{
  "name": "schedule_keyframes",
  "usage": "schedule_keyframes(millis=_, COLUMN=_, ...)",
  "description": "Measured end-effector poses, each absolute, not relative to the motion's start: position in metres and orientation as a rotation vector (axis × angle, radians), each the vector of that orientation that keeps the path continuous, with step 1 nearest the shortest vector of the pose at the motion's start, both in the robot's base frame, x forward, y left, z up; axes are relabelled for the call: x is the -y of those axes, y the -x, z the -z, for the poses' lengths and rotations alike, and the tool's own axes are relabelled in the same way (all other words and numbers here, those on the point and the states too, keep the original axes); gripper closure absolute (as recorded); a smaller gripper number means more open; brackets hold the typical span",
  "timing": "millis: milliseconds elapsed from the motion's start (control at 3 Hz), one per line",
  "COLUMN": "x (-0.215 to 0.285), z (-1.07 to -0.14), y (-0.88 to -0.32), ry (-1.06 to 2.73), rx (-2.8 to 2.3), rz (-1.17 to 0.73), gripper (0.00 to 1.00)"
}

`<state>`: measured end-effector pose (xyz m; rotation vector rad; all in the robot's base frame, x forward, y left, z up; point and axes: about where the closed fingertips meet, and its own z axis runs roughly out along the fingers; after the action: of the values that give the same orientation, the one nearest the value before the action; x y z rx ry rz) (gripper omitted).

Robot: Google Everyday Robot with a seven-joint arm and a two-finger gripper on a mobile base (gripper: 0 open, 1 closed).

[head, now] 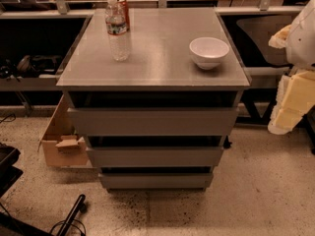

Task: Open bottom drawer

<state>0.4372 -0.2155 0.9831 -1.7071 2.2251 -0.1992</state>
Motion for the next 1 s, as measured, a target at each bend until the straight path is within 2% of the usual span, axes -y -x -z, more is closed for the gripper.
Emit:
schedule_keyframes(millis=667, x=0.209, z=-0.982, y=-0.44, ry=1.723, rx=-2.226, rz=0.263, gripper=0.0)
schedule_keyframes(millis=1000, x=0.206, z=-0.94, y=-0.446, ry=1.752, rx=-2.245, rz=0.244, gripper=0.0)
